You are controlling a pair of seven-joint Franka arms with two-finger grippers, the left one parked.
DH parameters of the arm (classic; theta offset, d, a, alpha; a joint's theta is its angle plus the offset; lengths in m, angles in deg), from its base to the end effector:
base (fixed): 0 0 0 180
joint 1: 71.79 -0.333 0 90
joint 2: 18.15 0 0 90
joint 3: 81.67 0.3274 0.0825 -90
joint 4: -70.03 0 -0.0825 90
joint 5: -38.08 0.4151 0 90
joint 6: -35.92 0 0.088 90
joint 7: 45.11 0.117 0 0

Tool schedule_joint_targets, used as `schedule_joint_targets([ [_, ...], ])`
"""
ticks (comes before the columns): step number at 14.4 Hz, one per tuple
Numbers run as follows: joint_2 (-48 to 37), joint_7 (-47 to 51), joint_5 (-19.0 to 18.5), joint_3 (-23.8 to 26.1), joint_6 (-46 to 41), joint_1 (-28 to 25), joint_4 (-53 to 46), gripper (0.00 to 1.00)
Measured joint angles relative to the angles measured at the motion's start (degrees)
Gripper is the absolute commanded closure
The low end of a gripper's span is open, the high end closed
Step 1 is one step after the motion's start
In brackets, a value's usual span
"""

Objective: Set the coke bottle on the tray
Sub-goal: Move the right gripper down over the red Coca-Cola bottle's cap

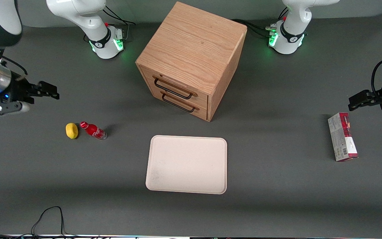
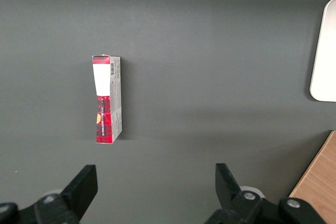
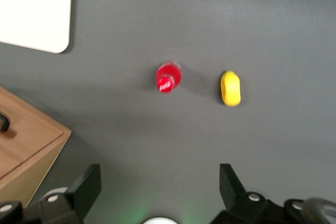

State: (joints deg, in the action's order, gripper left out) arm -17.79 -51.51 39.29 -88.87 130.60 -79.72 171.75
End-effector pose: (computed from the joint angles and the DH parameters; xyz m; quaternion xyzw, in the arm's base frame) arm 0.5798 0.0099 0.5264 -0.9960 -0.0605 0.0639 0.0132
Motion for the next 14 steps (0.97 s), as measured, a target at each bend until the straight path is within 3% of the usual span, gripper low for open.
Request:
schedule_joint_targets([
  [8, 0.8, 0.0, 0.0, 0.2, 29.1, -1.5, 22.5, 0.0],
  [14, 4.6, 0.0, 0.0, 0.1, 36.7, -1.6, 26.0, 0.0],
])
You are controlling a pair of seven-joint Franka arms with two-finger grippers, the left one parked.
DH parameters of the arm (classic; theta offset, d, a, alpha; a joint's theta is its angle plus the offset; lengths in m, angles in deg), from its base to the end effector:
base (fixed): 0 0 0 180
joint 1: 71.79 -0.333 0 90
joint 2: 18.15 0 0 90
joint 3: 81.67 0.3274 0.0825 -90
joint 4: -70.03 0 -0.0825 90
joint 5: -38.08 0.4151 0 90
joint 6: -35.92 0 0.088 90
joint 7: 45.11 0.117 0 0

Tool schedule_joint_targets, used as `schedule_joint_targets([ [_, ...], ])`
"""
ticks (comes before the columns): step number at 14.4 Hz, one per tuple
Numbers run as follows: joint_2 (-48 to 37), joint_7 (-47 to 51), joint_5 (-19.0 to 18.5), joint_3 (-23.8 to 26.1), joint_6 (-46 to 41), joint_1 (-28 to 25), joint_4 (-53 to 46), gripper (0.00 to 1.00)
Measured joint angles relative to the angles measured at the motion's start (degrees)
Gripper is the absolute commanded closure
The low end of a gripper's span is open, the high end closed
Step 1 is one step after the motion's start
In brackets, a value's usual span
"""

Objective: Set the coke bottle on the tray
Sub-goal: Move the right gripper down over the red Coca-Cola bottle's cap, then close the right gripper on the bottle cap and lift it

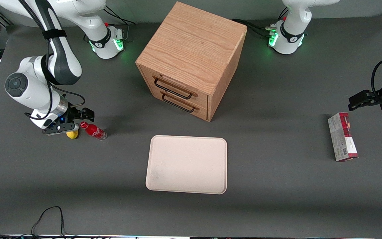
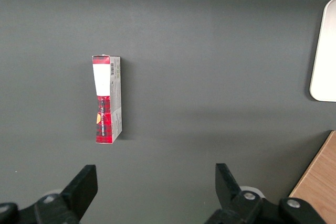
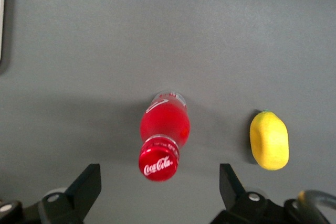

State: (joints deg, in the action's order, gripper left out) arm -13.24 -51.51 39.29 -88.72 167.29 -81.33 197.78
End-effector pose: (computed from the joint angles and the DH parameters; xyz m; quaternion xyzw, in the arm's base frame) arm 0.5562 0.0249 0.3129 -0.9974 -0.0706 0.0108 0.0030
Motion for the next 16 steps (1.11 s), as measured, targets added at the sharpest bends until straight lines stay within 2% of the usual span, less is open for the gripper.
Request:
schedule_joint_targets([
  [5, 1.0, 0.0, 0.0, 0.0, 1.3, 0.0, 0.0, 0.0],
  [6, 1.0, 0.0, 0.0, 0.0, 1.3, 0.0, 0.0, 0.03],
  [7, 1.0, 0.0, 0.0, 0.0, 1.3, 0.0, 0.0, 0.55],
  [8, 1.0, 0.0, 0.0, 0.0, 1.3, 0.0, 0.0, 1.0],
  [16, 1.0, 0.1, 0.0, 0.0, 1.3, 0.0, -0.2, 1.0],
])
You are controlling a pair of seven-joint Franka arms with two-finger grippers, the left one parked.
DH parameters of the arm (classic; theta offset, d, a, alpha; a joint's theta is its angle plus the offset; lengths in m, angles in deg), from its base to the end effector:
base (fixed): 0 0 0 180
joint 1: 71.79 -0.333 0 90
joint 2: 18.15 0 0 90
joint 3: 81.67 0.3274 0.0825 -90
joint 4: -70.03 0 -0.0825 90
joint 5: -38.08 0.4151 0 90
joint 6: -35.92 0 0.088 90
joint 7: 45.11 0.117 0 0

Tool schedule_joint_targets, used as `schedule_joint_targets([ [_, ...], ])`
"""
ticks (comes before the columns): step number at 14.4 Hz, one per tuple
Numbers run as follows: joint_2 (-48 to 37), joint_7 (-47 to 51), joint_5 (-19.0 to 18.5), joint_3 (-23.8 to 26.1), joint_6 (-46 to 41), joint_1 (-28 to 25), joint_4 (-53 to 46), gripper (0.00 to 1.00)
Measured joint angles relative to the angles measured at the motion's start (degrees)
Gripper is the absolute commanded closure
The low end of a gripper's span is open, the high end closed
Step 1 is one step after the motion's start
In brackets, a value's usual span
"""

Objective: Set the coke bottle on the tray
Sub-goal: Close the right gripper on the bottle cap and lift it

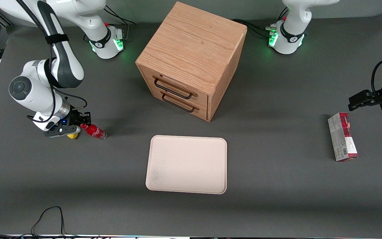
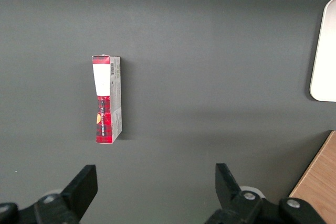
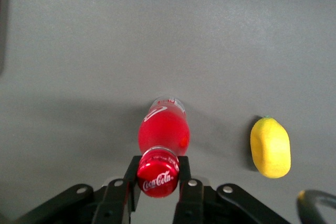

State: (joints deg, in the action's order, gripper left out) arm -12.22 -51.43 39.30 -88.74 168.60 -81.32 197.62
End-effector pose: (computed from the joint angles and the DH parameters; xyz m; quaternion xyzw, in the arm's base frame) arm 0.5595 0.0246 0.3063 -0.9976 -0.0696 0.0068 0.0016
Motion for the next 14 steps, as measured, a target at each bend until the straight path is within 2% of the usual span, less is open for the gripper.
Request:
schedule_joint_targets([
  [7, 0.0, 0.7, 0.0, 0.0, -0.9, 0.0, -0.6, 1.0],
  [9, -0.3, 1.1, 0.0, 0.0, -8.1, 0.0, -4.7, 1.0],
  [14, -1.4, 3.2, 0.0, 0.0, -35.0, 0.0, -26.4, 1.0],
])
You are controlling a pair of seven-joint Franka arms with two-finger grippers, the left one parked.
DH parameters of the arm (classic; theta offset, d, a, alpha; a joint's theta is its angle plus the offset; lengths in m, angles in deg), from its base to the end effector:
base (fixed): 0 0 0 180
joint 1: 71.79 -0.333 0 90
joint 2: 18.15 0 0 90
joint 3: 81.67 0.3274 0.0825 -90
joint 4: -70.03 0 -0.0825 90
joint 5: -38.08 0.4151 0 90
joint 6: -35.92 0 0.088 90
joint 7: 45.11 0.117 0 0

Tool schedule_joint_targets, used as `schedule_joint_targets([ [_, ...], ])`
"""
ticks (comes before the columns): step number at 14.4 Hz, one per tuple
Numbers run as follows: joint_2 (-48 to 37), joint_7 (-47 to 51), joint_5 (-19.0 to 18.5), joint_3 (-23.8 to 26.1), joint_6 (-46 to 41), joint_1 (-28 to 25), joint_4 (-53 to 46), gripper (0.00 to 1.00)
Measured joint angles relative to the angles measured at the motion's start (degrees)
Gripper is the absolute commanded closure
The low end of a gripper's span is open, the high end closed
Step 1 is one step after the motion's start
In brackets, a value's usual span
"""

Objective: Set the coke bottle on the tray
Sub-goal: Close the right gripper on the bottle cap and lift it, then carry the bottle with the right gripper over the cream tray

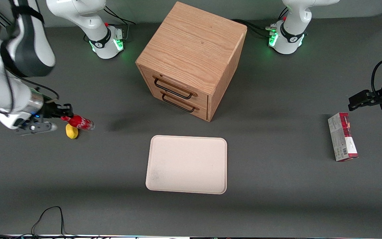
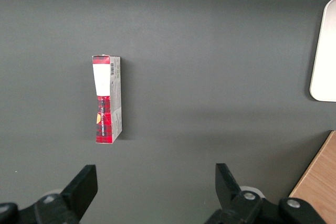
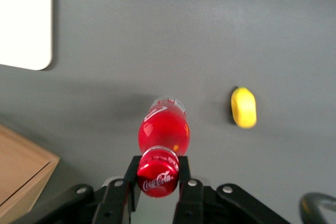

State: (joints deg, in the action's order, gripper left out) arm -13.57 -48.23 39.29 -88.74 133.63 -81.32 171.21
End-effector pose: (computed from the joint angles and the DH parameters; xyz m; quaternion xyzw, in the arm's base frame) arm 0.6002 0.0298 0.4916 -0.9965 -0.0463 0.0698 0.0058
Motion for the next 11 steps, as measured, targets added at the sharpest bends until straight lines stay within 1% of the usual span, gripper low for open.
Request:
schedule_joint_targets([
  [3, 2.5, 0.5, 0.0, 0.0, -12.0, 0.0, -13.3, 1.0],
  [5, 6.4, 0.7, 0.0, 0.0, -16.9, 0.1, -21.2, 1.0],
  [7, 10.4, 0.7, 0.0, 0.0, -18.5, 0.1, -25.9, 1.0],
  [11, 14.5, 2.3, 0.2, 0.0, -18.9, 0.1, -29.4, 1.0],
])
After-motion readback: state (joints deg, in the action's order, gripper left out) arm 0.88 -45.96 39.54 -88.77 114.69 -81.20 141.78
